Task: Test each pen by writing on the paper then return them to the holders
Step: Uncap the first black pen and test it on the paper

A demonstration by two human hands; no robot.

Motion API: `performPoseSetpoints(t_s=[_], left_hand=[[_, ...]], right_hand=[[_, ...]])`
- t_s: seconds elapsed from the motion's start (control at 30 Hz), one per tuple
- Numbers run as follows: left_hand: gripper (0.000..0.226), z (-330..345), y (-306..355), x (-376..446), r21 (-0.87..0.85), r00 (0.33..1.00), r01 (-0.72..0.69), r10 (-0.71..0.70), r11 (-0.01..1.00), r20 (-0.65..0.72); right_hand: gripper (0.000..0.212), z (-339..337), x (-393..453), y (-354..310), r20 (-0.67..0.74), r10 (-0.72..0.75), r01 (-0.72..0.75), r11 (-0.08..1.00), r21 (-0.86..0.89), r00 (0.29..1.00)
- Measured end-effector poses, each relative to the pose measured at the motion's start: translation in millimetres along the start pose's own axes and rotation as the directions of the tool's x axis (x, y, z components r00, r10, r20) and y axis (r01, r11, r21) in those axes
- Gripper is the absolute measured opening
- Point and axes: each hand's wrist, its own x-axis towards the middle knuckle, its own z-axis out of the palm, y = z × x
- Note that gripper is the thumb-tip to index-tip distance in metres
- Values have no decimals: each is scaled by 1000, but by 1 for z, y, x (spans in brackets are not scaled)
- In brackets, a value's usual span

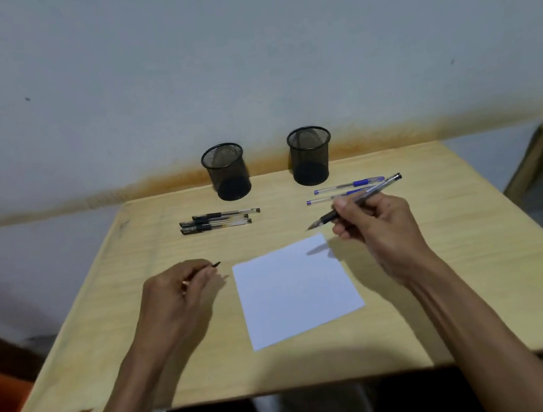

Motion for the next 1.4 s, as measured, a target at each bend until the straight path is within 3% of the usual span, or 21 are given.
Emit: performPoseSetpoints(t_s=[0.1, 0.17, 0.2, 0.37, 0.47, 0.53, 0.63, 0.77, 0.93, 1.1, 1.4], left_hand=[[12, -2, -29, 11, 123, 999, 32, -35, 992, 25], [30, 3, -44, 18, 217, 996, 33, -51, 976, 77], [25, 5, -48, 21, 238, 995, 43, -63, 970, 81], [17, 16, -64, 23, 280, 997, 53, -65, 959, 36], [30, 19, -59, 13, 279, 996, 82, -67, 957, -66], [39, 20, -49, 3, 251, 990, -1, 36, 968, -133], [48, 24, -34, -11, 219, 965, -256, 260, 941, 11], [63, 32, -33, -31, 273, 928, -331, 260, 903, 266], [63, 31, -30, -50, 265, 928, -346, 285, 900, 241], [73, 24, -22, -49, 305, 935, -271, 174, 913, 309], [62, 24, -28, -49, 271, 936, -243, 152, 931, 318]], right_hand=[[14, 20, -6, 14, 19, 32, -31, 998, -51, 999], [16, 33, -13, 24, 15, 56, -54, 996, -73, 998], [16, 39, -15, 30, 9, 61, -60, 995, -84, 998], [17, 63, -24, 47, -64, 73, -79, 993, -90, 995], [18, 73, -25, 53, -103, 80, -89, 992, -91, 991], [20, 79, -23, 56, -121, 83, -95, 991, -95, 989], [21, 86, -21, 60, -118, 94, -101, 993, -57, 989], [21, 80, -30, 64, -15, 70, -71, 991, -114, 997], [17, 73, -41, 60, 62, 55, -46, 989, -139, 997], [19, 91, -40, 60, 27, -117, 119, 939, -322, 993], [13, 93, -35, 80, 158, -20, 98, 859, -502, 987]])
